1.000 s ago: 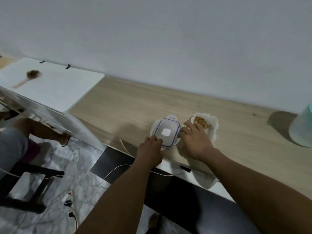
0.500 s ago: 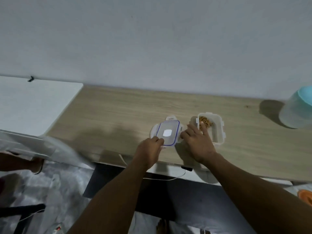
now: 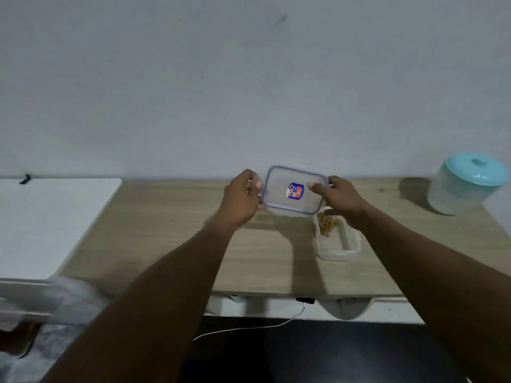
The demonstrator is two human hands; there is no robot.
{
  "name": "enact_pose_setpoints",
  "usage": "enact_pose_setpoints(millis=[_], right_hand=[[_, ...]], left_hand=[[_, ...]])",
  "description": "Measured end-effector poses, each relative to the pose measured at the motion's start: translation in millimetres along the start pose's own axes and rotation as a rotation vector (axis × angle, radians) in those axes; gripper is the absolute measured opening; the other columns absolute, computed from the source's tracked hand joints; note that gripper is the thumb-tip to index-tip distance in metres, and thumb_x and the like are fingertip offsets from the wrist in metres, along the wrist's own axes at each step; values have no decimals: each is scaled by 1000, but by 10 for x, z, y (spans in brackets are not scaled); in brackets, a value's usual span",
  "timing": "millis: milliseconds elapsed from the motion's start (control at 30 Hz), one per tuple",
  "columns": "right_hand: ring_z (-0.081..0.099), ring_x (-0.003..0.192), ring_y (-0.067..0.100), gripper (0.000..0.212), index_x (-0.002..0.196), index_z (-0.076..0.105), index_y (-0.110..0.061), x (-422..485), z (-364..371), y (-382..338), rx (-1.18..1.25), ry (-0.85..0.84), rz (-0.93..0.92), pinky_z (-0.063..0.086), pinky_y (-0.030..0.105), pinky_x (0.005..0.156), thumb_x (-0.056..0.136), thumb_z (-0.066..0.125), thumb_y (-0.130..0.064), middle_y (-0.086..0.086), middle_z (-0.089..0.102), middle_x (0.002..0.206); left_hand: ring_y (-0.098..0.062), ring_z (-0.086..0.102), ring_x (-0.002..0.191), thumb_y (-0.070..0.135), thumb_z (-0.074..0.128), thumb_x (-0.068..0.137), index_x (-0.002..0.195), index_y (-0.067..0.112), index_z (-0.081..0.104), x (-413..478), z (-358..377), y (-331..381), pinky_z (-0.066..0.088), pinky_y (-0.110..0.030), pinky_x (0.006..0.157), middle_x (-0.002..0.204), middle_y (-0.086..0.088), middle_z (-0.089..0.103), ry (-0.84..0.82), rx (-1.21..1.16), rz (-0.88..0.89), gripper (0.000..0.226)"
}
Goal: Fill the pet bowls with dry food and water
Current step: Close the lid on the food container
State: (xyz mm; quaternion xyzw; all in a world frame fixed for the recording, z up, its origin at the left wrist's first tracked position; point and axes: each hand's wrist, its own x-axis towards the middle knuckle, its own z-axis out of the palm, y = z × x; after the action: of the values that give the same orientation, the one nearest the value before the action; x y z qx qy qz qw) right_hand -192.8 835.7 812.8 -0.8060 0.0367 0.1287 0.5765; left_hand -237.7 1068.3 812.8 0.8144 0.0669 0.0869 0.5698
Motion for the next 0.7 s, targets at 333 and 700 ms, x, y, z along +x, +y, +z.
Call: enact_pose_setpoints(millis=[333,700], right_hand=[[67,59,24,23,94,61,-3,-394,-737,511,-96,40,119,48,28,52,95,66,-26,18,72,71],[54,45,25,23,81,60,2,-493,-374,1276,458,157,405,45,25,41,98,63,-14,28,63,72]], left_hand=[[-23,71,81,24,68,81,77,26,63,238,994,-12,59,-39,79,83,0,73,-8,18,-172,7],[-24,65,111,12,72,78,129,15,59,154,1605,-274,50,-40,100,119,-7,69,-222,149,-323,53]])
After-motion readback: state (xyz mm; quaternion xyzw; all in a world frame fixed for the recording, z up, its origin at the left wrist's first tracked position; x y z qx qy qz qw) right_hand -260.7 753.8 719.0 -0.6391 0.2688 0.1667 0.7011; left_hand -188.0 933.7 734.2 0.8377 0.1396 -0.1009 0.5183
